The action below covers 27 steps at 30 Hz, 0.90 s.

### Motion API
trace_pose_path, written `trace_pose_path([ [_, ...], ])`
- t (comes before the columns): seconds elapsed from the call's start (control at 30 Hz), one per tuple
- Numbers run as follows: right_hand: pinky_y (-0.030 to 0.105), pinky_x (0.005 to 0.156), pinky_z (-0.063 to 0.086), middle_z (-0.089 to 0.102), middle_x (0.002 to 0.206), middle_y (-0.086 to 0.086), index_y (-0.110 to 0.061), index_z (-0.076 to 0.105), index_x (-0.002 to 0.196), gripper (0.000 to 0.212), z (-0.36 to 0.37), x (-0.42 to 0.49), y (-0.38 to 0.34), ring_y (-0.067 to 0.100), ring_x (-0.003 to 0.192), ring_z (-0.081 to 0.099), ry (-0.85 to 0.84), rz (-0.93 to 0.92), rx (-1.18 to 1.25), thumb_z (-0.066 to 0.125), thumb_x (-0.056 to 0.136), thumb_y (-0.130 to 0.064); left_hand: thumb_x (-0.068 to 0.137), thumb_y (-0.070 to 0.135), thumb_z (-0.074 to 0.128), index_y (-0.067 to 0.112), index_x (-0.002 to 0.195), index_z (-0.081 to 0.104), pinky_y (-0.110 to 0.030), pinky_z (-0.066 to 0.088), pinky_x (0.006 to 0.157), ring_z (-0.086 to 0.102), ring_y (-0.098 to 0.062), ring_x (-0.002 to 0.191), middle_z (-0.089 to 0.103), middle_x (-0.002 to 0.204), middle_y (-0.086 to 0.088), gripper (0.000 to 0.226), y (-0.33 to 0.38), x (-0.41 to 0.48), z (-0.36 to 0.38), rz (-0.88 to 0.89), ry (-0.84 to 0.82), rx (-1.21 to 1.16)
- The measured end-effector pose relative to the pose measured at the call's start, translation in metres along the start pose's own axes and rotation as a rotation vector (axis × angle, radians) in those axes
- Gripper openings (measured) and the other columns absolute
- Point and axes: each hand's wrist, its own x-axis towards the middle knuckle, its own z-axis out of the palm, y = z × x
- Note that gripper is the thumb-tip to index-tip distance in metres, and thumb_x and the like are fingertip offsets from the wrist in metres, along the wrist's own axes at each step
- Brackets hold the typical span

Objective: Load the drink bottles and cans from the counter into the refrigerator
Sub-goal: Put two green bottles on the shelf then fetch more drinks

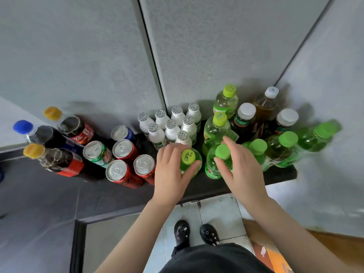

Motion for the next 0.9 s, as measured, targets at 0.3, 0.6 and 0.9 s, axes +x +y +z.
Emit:
trace_pose_path([
  [0.3, 0.026, 0.092, 0.037, 0.057, 0.106, 0.012, -0.001, 0.063, 0.107, 0.043, 0.016, -0.007, 0.010, 0.026, 0.100, 0.051, 0.021, -0.280, 0.066, 0.055, 0.088, -0.039, 0.087, 0.038, 0.056, 0.016, 0.112, 0.051, -0.011, 0.033, 0.099, 0.046, 0.004, 0.121, 0.045, 0.130, 0.021, 0.034, 0.014, -0.034, -0.001, -0.181, -0.049, -0.245],
  [0.6, 0.022, 0.100, 0.039, 0.060, 0.112, 0.008, 0.000, 0.055, 0.113, 0.037, 0.030, -0.012, 0.012, 0.017, 0.109, 0.055, -0.081, -0.202, 0.535, 0.049, 0.093, -0.030, 0.087, 0.042, 0.054, 0.051, 0.111, 0.047, -0.016, 0.046, 0.083, 0.060, -0.003, 0.103, 0.060, 0.116, 0.024, 0.027, 0.029, -0.094, -0.014, -0.508, 0.214, -0.286],
  [0.9, 0.023, 0.088, 0.042, 0.058, 0.103, -0.003, -0.017, 0.053, 0.110, 0.027, 0.044, -0.056, -0.037, 0.013, 0.097, 0.056, -0.394, -0.302, 0.707, 0.044, 0.093, -0.036, 0.086, 0.042, 0.052, 0.037, 0.099, 0.058, -0.027, 0.051, 0.075, 0.062, -0.011, 0.086, 0.067, 0.100, 0.012, 0.015, 0.045, -0.216, -0.038, -0.962, 0.720, -0.373],
])
